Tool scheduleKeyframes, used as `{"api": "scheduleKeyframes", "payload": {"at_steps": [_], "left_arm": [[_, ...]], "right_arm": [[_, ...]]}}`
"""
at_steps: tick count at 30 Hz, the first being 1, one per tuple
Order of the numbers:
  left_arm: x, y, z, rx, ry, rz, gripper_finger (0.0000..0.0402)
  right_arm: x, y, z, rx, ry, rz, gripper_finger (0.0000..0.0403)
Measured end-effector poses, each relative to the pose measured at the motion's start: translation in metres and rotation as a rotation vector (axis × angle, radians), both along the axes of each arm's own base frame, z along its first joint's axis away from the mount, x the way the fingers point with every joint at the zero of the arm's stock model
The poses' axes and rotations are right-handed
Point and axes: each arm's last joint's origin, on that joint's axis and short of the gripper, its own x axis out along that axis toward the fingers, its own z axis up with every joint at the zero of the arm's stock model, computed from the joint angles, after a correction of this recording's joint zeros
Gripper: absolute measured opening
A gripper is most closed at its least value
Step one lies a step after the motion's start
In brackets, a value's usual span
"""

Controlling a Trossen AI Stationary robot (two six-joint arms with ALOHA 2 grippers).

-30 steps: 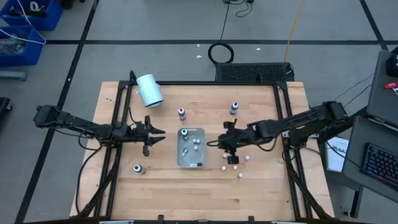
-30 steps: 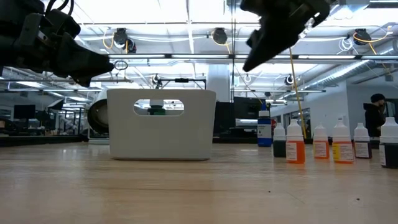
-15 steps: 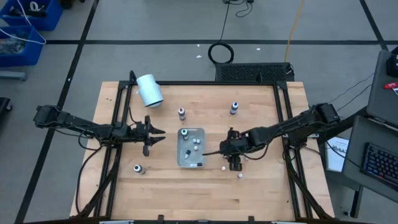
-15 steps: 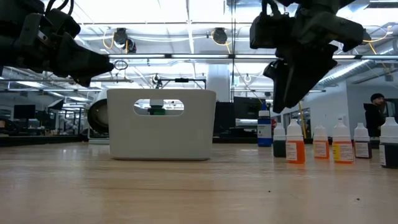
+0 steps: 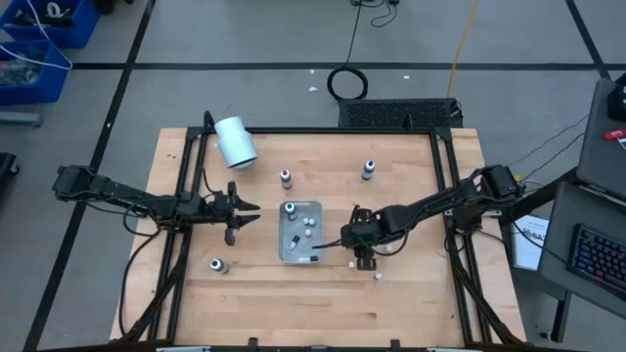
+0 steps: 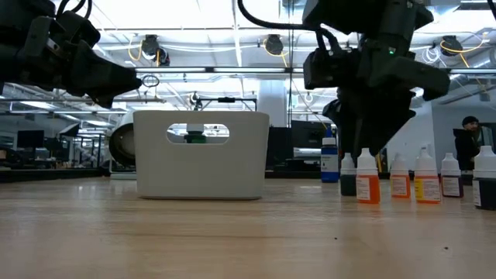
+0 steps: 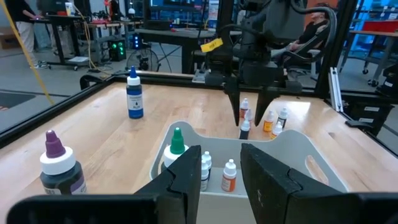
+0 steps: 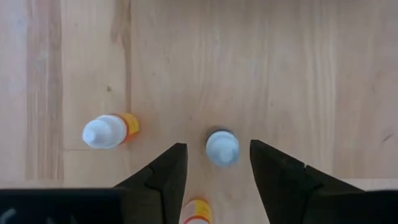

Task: Pick & Place food coloring
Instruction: Put the blue food coloring bottle into the bin

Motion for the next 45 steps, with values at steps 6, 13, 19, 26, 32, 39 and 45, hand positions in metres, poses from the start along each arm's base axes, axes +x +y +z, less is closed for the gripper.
{"api": "scheduleKeyframes", "payload": {"at_steps": [6, 13, 19, 26, 32, 39, 45], "left_arm": [[0.000, 0.000, 0.000, 0.000, 0.000, 0.001, 0.0118], [0.000, 0.000, 0.000, 0.000, 0.000, 0.001, 0.0118], [0.000, 0.000, 0.000, 0.000, 0.000, 0.001, 0.0118], [0.000, 0.000, 0.000, 0.000, 0.000, 0.000, 0.0118], [0.000, 0.000, 0.000, 0.000, 0.000, 0.001, 0.0118], [0.000, 0.000, 0.000, 0.000, -0.001, 0.001, 0.0118], [0.000, 0.000, 0.000, 0.000, -0.001, 0.001, 0.0118]], "right_arm": [[0.003, -0.005, -0.001, 0.000, -0.010, -0.011, 0.0160], [0.003, -0.006, -0.001, -0.004, -0.010, -0.001, 0.0145], [0.003, -0.006, -0.001, -0.004, -0.011, -0.002, 0.0136], [0.001, -0.007, -0.005, -0.004, -0.006, -0.002, 0.0134], [-0.003, -0.007, -0.012, 0.016, 0.007, 0.005, 0.0122], [-0.001, -0.007, -0.011, 0.024, -0.020, 0.006, 0.0095], [-0.001, -0.007, -0.011, 0.027, -0.025, 0.007, 0.0100]]}}
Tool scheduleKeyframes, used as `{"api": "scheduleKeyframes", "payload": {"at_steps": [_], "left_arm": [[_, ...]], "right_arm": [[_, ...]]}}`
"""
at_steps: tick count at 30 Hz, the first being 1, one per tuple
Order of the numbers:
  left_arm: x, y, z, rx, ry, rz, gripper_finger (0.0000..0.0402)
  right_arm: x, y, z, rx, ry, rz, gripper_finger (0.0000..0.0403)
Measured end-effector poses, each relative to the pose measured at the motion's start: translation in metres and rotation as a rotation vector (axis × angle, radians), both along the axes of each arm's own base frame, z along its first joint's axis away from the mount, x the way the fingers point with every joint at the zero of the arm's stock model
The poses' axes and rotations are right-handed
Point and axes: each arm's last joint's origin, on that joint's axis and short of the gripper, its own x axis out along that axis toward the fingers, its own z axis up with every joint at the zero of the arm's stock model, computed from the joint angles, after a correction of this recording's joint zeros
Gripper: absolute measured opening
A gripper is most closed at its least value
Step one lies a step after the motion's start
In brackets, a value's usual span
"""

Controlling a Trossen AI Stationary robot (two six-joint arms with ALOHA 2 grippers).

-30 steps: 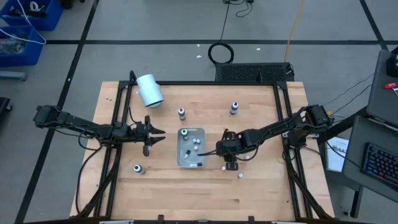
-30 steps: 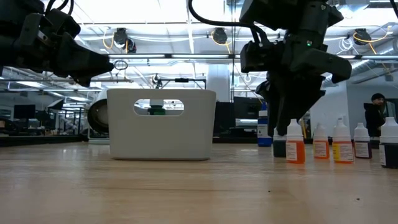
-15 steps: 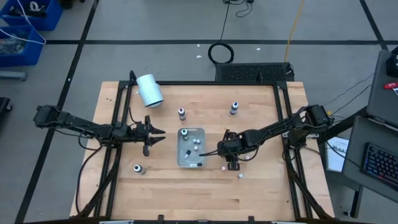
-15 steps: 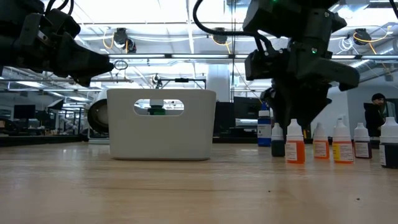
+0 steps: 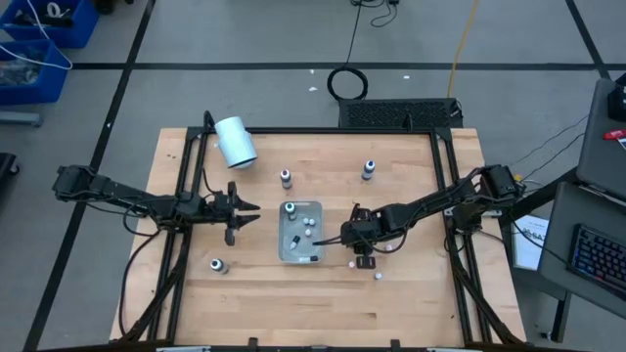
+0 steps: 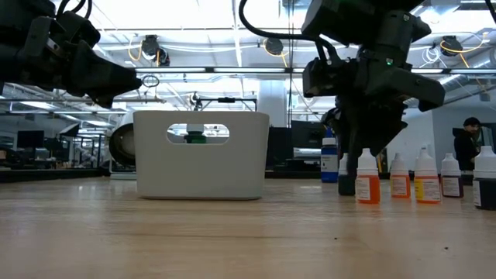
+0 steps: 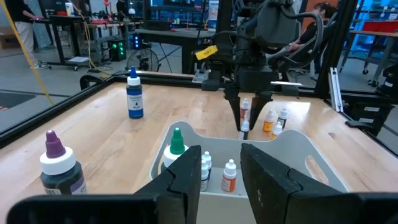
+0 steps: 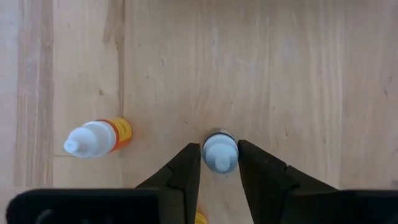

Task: Pick & Place food coloring
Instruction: Put the blue food coloring bottle into the bin

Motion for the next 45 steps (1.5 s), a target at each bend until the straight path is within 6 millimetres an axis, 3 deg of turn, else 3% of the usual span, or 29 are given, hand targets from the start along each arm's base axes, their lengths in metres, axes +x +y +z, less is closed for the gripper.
{"api": "scheduleKeyframes", "payload": {"at_steps": [17, 22, 29, 40, 45], "left_arm": [[0.000, 0.000, 0.000, 0.000, 0.000, 0.000, 0.0118], [0.000, 0.000, 0.000, 0.000, 0.000, -0.001, 0.0118], [0.000, 0.000, 0.000, 0.000, 0.000, 0.000, 0.0118], [0.000, 0.000, 0.000, 0.000, 0.002, 0.000, 0.0118], [0.000, 0.000, 0.000, 0.000, 0.004, -0.001, 0.0118]], "right_arm": [[0.001, 0.001, 0.002, 0.026, -0.011, 0.009, 0.0078], [-0.001, 0.000, 0.014, 0.025, -0.060, 0.031, 0.0048], [0.003, 0.001, 0.044, 0.040, -0.264, 0.071, 0.0048], [0.040, -0.012, 0.099, -0.043, -0.367, 0.155, 0.0048], [0.062, -0.026, 0.090, -0.055, -0.315, 0.170, 0.0048]]}}
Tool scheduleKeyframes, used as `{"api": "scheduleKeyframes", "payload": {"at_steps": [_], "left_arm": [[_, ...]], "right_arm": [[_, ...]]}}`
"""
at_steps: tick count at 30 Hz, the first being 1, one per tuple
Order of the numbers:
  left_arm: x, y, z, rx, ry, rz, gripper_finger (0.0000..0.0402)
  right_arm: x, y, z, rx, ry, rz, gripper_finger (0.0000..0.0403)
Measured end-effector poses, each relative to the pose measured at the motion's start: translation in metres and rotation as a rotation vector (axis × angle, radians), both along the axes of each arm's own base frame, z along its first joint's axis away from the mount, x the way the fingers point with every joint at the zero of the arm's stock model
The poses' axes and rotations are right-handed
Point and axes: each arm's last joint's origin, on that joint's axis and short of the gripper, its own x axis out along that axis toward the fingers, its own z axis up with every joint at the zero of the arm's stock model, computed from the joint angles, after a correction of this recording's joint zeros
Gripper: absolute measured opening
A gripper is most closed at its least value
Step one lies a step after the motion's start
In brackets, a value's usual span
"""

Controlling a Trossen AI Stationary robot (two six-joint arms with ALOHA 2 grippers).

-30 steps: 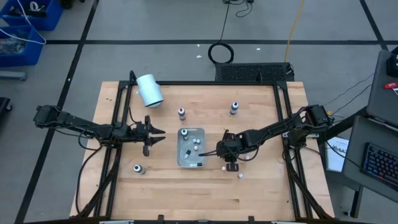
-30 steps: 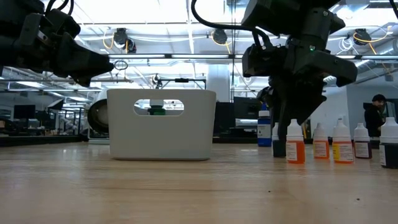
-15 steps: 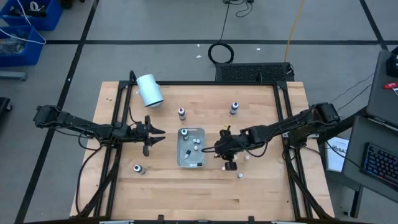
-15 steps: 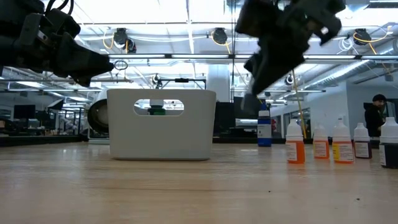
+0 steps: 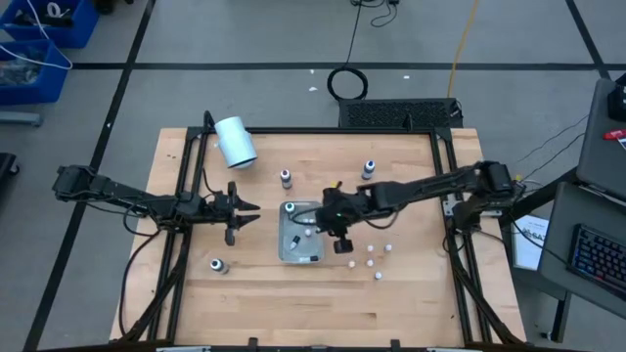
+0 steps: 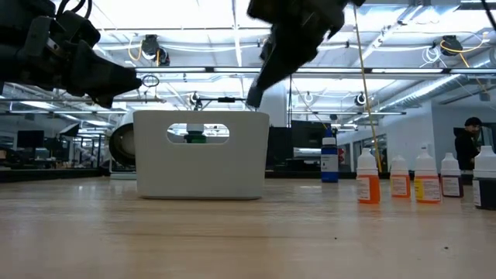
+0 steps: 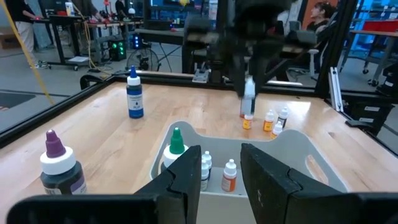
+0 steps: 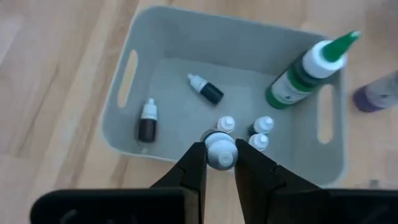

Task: Pick & Place food coloring
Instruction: Put the blue food coloring bottle into the bin

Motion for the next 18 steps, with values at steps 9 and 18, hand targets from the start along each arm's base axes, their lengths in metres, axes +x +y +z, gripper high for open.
{"api": "scheduleKeyframes", "payload": {"at_steps": [9, 18], "left_arm": [[0.000, 0.000, 0.000, 0.000, 0.001, 0.000, 0.0118], [0.000, 0.000, 0.000, 0.000, 0.001, 0.000, 0.0118]], "right_arm": [[0.034, -0.014, -0.037, 0.006, 0.153, 0.057, 0.0048], [0.046, -0.014, -0.054, -0.024, 0.201, 0.104, 0.0048]]}}
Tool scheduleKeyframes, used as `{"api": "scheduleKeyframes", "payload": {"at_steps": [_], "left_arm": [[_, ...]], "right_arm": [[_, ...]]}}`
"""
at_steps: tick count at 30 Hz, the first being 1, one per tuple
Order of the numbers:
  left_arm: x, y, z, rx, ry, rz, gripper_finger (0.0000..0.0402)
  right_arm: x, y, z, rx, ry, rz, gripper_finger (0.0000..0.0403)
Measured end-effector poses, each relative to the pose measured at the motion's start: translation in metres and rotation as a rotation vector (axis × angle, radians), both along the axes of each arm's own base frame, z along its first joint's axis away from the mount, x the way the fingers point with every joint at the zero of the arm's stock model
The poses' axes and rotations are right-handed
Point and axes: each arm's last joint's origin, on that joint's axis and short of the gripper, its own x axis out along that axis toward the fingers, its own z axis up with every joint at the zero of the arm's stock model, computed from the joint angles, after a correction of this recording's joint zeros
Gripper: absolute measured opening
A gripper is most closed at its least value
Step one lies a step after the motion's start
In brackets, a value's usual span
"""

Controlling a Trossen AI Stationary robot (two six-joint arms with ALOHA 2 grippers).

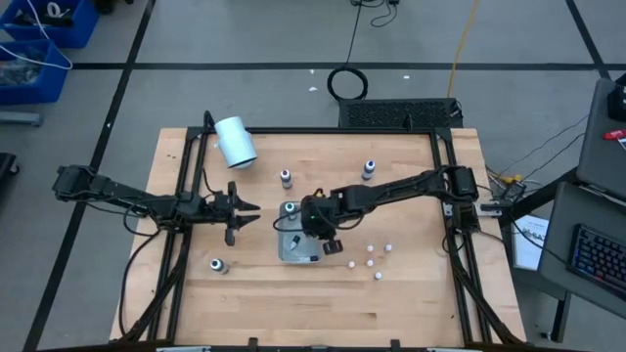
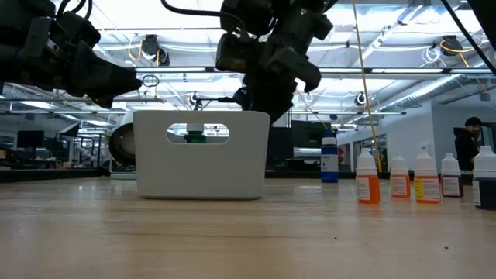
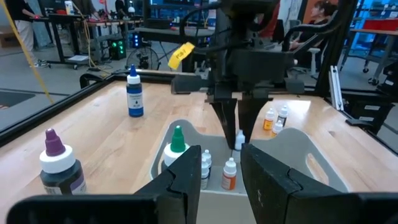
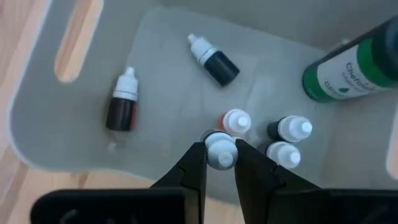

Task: Pick & Place food coloring
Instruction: Put the blue food coloring bottle into the bin

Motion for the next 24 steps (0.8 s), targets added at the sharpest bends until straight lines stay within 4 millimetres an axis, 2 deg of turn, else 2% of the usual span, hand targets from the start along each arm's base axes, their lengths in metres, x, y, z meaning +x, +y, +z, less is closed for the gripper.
{"api": "scheduleKeyframes", "payload": {"at_steps": [24], "left_arm": [[0.0000, 0.0000, -0.0002, 0.000, 0.002, 0.001, 0.0118]], "right_arm": [[0.0021, -0.0075, -0.0049, -0.015, 0.002, 0.007, 0.0048]]}}
